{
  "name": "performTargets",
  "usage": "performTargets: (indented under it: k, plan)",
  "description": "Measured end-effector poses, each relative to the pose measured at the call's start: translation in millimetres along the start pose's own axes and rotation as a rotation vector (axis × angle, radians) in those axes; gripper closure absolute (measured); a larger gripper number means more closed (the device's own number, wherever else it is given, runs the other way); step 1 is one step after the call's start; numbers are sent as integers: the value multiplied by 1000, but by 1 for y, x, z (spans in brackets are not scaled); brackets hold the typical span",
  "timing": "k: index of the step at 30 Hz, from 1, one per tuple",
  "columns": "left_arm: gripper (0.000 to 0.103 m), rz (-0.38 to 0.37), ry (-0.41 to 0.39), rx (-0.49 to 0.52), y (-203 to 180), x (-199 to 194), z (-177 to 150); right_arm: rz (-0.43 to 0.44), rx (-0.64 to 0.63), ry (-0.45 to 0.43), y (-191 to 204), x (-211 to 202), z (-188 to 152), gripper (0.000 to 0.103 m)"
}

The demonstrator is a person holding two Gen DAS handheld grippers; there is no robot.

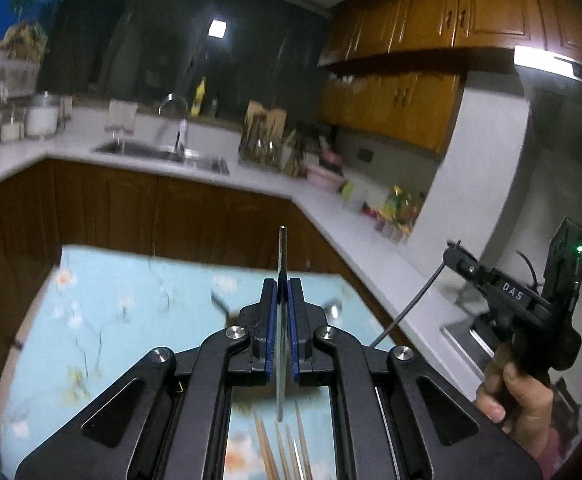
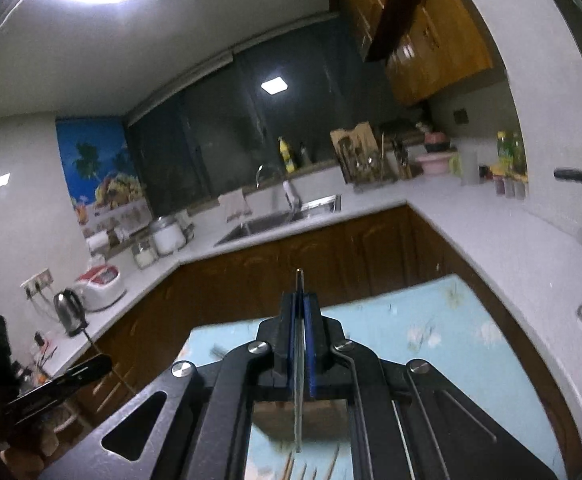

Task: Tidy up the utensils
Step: 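Lift both metal chopsticks and carry them above the wooden holder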

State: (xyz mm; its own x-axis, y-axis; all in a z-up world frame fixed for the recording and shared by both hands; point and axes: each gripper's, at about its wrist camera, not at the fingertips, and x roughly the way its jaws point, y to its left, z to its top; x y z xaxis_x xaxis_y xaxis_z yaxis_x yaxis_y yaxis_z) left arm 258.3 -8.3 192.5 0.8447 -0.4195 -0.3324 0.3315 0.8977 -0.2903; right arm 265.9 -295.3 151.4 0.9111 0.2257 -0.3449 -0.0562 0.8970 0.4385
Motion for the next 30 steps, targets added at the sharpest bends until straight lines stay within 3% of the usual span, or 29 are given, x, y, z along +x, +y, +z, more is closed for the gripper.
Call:
performTargets:
  k: [7, 14, 22, 30]
  plan:
    - [99, 49, -70, -29, 14, 48, 20, -42, 13, -41, -7, 45, 15, 99]
    - [99, 105, -54, -132, 43, 95, -12, -79, 15, 25, -24, 85, -21, 99]
    - [99, 146, 23, -114, 49, 127, -51, -81, 9, 99, -31, 112, -63, 99]
    - [98, 150, 67, -76, 47, 136, -58, -74, 40, 142, -40, 119, -63, 98]
